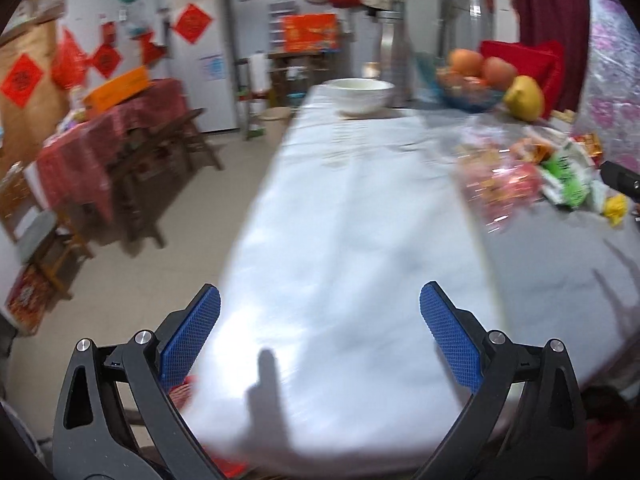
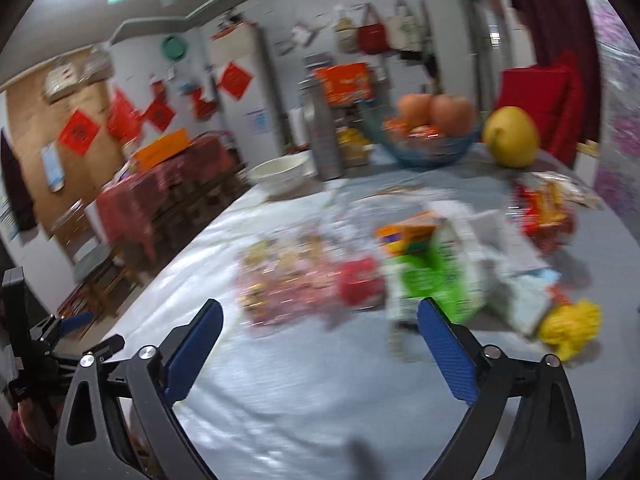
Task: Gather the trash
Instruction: 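Swing the left gripper back over the table toward the pink floral bag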
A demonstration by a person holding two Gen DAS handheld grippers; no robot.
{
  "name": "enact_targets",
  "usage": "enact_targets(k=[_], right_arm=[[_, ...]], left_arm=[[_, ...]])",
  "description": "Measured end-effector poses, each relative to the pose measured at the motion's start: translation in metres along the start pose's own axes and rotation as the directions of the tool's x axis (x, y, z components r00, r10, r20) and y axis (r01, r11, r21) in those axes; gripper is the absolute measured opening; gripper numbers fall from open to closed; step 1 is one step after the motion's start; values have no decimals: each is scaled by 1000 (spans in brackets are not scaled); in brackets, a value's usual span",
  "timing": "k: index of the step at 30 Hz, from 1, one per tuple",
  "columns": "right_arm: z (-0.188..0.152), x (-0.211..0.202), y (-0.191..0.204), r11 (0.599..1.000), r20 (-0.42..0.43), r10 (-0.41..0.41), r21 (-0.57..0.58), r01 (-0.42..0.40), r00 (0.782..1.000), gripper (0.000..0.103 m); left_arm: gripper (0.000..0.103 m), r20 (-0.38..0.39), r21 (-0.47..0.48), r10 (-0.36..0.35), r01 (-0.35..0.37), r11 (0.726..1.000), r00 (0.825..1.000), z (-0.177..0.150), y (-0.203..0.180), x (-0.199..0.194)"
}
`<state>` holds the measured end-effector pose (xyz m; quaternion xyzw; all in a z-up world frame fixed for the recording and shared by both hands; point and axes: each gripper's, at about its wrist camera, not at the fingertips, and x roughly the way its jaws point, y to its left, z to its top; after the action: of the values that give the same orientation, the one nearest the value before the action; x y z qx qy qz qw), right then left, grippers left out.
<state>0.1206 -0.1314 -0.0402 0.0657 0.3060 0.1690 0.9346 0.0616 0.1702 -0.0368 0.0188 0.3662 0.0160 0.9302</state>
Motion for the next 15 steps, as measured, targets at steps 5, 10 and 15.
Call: enact_targets(k=[5, 10, 15], right_arm=[[-9, 0, -45, 994, 0, -107, 27, 107, 994, 97], [-18, 9, -83, 987, -19, -148, 66, 149, 989, 97], [-23, 10, -99, 990, -24, -89, 111, 91, 996, 97]], left_arm=[[96, -21, 40, -81, 82, 996, 996, 25, -55, 26], [96, -69, 58, -142, 146, 988, 987, 48, -98, 58], [96, -37, 65, -168, 170, 983, 985, 71, -129, 69]])
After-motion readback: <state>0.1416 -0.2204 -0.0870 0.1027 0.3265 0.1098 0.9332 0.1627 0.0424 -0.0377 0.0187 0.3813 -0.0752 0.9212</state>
